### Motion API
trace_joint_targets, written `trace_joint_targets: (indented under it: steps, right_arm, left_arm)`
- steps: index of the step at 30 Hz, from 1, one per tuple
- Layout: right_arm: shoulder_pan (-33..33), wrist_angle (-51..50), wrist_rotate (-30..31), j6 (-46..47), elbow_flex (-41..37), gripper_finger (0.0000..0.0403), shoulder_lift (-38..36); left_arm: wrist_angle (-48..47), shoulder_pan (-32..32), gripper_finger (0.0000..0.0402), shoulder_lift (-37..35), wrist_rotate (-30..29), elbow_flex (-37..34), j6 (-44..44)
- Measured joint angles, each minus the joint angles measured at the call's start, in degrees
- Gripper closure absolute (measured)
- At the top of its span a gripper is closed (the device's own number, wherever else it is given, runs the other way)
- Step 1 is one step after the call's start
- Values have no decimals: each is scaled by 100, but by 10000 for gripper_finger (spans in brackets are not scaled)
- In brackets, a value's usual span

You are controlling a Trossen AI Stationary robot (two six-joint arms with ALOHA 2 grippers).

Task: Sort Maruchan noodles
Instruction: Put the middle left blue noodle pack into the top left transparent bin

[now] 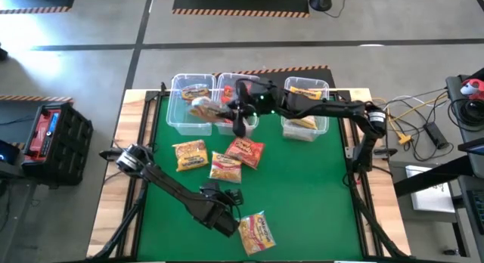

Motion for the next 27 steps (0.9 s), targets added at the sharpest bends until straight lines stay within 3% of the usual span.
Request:
trace_joint_targets:
  steps: [6,12,20,27]
  right_arm:
    - [-202,1089,17,-75,65,310,359]
    - [-328,1473,248,-70,337,310,954]
    - [-473,1343,255,-93,1069,310,1719]
    - [-658,74,261,-416,2063,310,2265]
  left_arm:
    - [-658,20,232,-125,-12,0,102]
    - [-1312,18,232,-263,-38,0,105]
    - [-1566,15,232,-371,-177,-74,-3]
    - [-1542,-5,232,-371,-179,-74,-68]
